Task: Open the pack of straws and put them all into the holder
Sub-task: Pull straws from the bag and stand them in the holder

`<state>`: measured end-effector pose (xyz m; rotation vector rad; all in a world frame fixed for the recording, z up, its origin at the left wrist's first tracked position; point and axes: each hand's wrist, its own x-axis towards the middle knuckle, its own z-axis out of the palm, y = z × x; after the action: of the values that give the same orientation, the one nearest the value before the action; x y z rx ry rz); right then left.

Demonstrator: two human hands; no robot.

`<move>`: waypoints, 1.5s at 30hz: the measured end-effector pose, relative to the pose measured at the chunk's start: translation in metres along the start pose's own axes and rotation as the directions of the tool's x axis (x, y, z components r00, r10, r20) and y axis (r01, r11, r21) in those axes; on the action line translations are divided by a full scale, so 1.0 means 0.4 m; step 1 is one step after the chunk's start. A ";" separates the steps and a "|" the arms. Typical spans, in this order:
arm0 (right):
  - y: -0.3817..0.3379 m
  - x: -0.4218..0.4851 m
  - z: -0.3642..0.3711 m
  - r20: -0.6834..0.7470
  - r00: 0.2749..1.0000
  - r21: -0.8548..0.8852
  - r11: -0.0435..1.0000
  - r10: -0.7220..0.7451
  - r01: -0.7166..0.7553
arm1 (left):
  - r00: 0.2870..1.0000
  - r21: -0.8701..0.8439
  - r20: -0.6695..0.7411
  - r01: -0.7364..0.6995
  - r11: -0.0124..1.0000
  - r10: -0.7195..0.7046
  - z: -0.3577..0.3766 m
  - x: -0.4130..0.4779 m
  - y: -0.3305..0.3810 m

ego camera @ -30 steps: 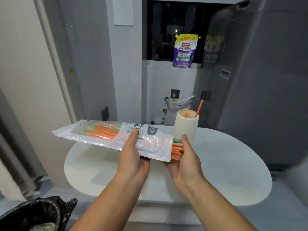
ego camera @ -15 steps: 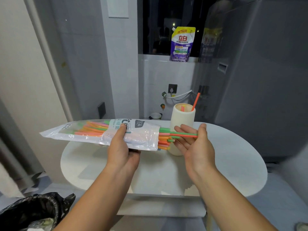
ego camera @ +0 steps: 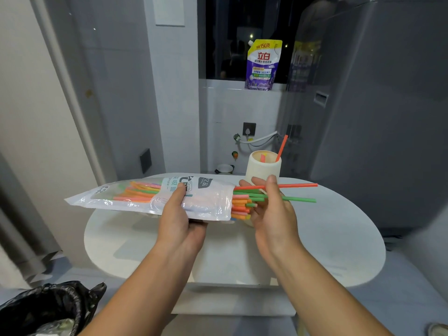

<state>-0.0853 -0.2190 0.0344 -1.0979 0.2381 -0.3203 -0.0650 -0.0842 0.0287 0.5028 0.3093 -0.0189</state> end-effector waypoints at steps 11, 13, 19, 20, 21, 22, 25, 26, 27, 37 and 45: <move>-0.010 0.026 -0.035 -0.018 0.997 -0.217 0.973 -0.079 0.073 | 1.000 -0.015 -0.012 -0.026 1.000 0.026 -0.008 0.008 0.014; -0.028 0.037 -0.052 -0.043 0.996 -0.161 0.984 -0.079 0.071 | 0.999 -0.019 -0.014 -0.029 0.999 0.029 -0.009 0.010 0.022; -0.036 0.024 -0.042 0.084 0.994 0.140 0.987 0.063 -0.074 | 1.000 0.014 0.015 -0.002 1.000 0.002 -0.001 -0.002 -0.003; -0.029 0.020 -0.035 0.100 0.992 0.114 0.990 0.073 -0.084 | 1.000 0.019 0.020 0.002 1.000 -0.002 0.001 -0.006 -0.007; -0.022 0.018 -0.029 0.103 0.991 0.081 0.993 0.081 -0.090 | 1.000 0.023 0.024 0.004 1.000 -0.005 0.002 -0.008 -0.011; -0.020 0.018 -0.025 0.098 0.992 0.054 0.994 0.085 -0.090 | 1.000 0.026 0.026 0.005 1.000 -0.005 0.002 -0.010 -0.012; -0.046 0.032 -0.023 0.072 0.997 -0.018 0.999 0.030 -0.029 | 1.000 0.014 0.019 0.002 1.000 -0.002 -0.003 -0.007 -0.007; -0.065 0.041 -0.024 0.064 0.998 -0.052 0.999 -0.007 0.010 | 1.000 0.003 0.015 0.002 1.000 -0.002 -0.005 -0.004 -0.001; -0.087 0.051 -0.025 0.065 0.997 -0.094 0.994 -0.045 0.051 | 1.000 -0.010 0.009 0.001 1.000 -0.001 -0.007 0.001 0.005; -0.328 0.115 -0.043 0.105 0.938 -0.423 0.838 -0.331 0.344 | 0.999 -0.081 -0.043 -0.013 0.997 0.010 -0.012 0.034 0.031; -0.463 0.192 -0.034 0.083 0.827 -0.687 0.569 -0.556 0.452 | 0.998 -0.023 -0.064 -0.002 1.000 0.000 -0.013 0.035 0.015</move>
<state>-0.0439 -0.3360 0.1925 -1.9000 0.1603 -0.8904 -0.0525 -0.0757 0.0231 0.4818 0.3713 0.0016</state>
